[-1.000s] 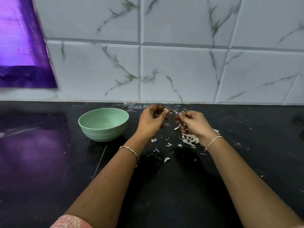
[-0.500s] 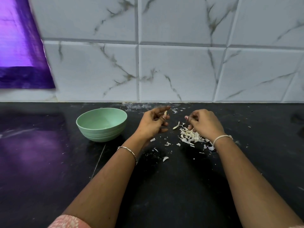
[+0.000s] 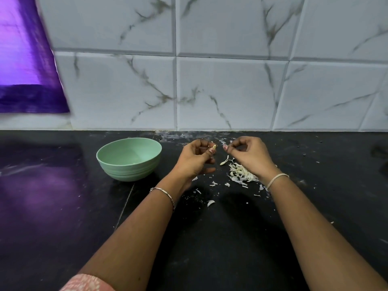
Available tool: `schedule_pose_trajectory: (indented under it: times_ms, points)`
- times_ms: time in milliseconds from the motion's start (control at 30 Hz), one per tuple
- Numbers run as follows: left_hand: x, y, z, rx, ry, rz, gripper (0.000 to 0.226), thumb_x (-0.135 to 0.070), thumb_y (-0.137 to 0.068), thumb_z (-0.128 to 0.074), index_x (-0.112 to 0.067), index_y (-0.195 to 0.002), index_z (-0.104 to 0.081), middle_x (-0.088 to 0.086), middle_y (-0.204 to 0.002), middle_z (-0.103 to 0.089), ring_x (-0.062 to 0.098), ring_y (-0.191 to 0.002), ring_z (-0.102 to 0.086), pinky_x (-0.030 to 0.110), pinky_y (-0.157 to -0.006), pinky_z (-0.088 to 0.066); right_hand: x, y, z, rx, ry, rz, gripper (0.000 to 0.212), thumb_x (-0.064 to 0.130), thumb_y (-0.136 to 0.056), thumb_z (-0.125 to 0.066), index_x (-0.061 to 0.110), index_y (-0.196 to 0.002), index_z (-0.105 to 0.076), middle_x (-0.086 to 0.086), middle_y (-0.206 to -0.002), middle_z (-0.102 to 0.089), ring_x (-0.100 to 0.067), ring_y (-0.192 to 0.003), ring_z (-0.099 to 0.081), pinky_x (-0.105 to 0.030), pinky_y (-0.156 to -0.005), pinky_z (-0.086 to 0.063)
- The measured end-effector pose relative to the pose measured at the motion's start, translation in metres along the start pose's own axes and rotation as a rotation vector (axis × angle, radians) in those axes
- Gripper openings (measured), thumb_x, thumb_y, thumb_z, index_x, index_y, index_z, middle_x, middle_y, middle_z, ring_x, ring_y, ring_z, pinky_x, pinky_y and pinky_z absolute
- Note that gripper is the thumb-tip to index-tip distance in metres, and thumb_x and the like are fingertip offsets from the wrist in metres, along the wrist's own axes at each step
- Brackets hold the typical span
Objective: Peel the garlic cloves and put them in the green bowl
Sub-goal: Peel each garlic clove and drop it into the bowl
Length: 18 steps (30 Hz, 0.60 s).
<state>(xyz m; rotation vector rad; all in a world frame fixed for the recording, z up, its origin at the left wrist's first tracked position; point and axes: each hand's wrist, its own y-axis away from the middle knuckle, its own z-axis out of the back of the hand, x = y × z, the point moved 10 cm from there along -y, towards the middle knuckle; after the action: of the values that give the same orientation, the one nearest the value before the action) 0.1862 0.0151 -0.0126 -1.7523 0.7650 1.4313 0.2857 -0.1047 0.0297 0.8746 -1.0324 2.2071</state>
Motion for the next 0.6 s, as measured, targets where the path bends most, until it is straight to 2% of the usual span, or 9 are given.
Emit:
schedule_pose_trajectory:
  times_ms: [67,133,233,367,467,533,600]
  points:
    - [-0.001,0.000,0.001,-0.009,-0.017,-0.012,0.008,-0.012,-0.094,-0.061,-0.019,-0.091,-0.062,0.004,-0.091,-0.061,0.009,-0.069,-0.058,0.026,-0.058,-0.059,0.001,0.006,-0.010,0.017,-0.277,-0.090,0.012,0.023,-0.083,-0.076,0.017,-0.076,-0.069,0.004,-0.073,-0.065,-0.003,-0.065,-0.056,-0.021,-0.061,-0.046]
    - [-0.002,0.000,0.001,-0.008,-0.033,-0.031,0.008,-0.012,-0.093,-0.063,-0.019,-0.091,-0.063,0.006,-0.092,-0.061,0.009,-0.068,-0.058,0.025,-0.057,-0.057,0.001,0.013,-0.022,0.054,-0.404,-0.158,0.012,0.023,-0.084,-0.074,0.016,-0.076,-0.069,0.005,-0.069,-0.063,-0.003,-0.065,-0.055,-0.018,-0.057,-0.044]
    - [-0.006,0.000,0.002,-0.010,-0.056,-0.067,0.007,-0.012,-0.091,-0.065,-0.019,-0.091,-0.066,0.007,-0.090,-0.062,0.009,-0.067,-0.059,0.024,-0.058,-0.057,-0.007,0.015,-0.027,0.021,-0.456,-0.248,0.015,0.024,-0.083,-0.075,0.016,-0.072,-0.069,0.007,-0.061,-0.059,-0.002,-0.058,-0.051,-0.016,-0.052,-0.043]
    - [-0.012,0.000,0.003,-0.057,-0.132,-0.134,0.012,-0.009,-0.090,-0.068,-0.020,-0.087,-0.068,0.005,-0.082,-0.064,0.012,-0.065,-0.059,0.025,-0.059,-0.057,-0.022,0.015,-0.031,0.040,-0.532,-0.391,0.013,0.026,-0.079,-0.078,0.015,-0.076,-0.071,-0.002,-0.076,-0.062,-0.008,-0.065,-0.051,-0.021,-0.059,-0.044]
    - [-0.018,-0.001,0.005,-0.096,-0.167,-0.175,0.017,-0.007,-0.089,-0.068,-0.023,-0.084,-0.068,0.001,-0.076,-0.064,0.013,-0.066,-0.059,0.024,-0.058,-0.056,-0.022,0.015,-0.032,0.088,-0.608,-0.427,0.006,0.017,-0.082,-0.075,0.015,-0.078,-0.070,0.001,-0.075,-0.064,-0.006,-0.067,-0.053,-0.021,-0.061,-0.044]
    - [-0.022,-0.001,0.005,-0.117,-0.216,-0.209,0.018,-0.007,-0.089,-0.068,-0.024,-0.083,-0.069,-0.002,-0.072,-0.064,0.013,-0.066,-0.060,0.027,-0.061,-0.058,-0.021,0.016,-0.032,0.101,-0.613,-0.438,0.007,0.014,-0.085,-0.072,0.016,-0.078,-0.069,0.004,-0.074,-0.065,-0.004,-0.067,-0.053,-0.020,-0.063,-0.044]
    - [-0.027,0.000,0.006,-0.142,-0.304,-0.259,0.022,-0.007,-0.088,-0.069,-0.028,-0.081,-0.070,-0.006,-0.069,-0.064,0.014,-0.067,-0.062,0.036,-0.068,-0.061,-0.021,0.016,-0.029,0.092,-0.582,-0.439,0.008,0.014,-0.085,-0.072,0.017,-0.078,-0.069,0.003,-0.077,-0.067,-0.003,-0.067,-0.053,-0.021,-0.064,-0.044]
